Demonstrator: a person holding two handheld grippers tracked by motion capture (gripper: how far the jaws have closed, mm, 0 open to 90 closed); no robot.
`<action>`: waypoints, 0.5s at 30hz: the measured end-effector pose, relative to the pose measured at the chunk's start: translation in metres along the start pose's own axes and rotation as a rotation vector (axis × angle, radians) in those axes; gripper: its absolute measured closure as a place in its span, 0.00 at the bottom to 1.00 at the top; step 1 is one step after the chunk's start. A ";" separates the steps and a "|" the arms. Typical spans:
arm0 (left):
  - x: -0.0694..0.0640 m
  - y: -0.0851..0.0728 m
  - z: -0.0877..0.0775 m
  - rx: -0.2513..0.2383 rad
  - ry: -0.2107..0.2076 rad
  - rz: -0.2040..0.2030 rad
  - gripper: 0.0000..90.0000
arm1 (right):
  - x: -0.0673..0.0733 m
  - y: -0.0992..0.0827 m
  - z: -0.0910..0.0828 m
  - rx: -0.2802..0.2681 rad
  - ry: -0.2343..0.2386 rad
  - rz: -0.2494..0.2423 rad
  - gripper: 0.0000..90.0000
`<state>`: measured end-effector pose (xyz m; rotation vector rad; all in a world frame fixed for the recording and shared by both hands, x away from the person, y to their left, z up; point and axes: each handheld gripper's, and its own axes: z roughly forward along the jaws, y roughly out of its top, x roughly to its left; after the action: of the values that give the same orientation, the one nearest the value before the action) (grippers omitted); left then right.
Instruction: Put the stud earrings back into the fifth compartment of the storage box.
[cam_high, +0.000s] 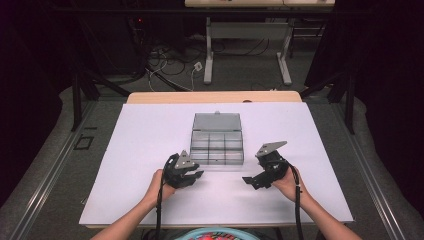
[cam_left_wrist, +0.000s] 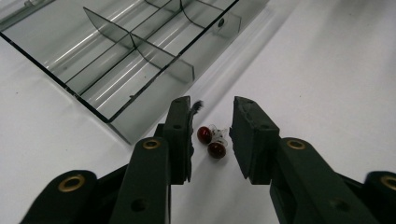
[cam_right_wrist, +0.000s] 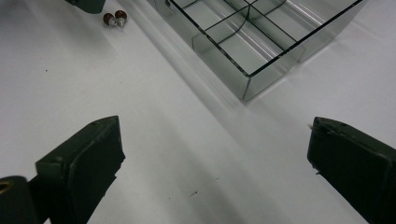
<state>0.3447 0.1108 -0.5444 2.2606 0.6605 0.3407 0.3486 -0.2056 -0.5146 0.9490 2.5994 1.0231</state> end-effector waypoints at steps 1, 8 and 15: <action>0.000 0.000 0.001 0.007 -0.002 0.000 0.76 | 0.000 0.000 0.001 -0.008 -0.002 0.001 0.04; -0.002 -0.002 0.005 0.036 -0.018 0.015 0.79 | 0.001 -0.002 0.000 -0.013 0.013 -0.002 0.04; -0.003 -0.005 0.010 0.067 -0.030 0.033 0.82 | 0.001 -0.002 0.001 0.005 0.018 -0.001 0.04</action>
<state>0.3448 0.1064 -0.5545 2.3384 0.6286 0.3044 0.3476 -0.2054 -0.5167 0.9441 2.6179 1.0302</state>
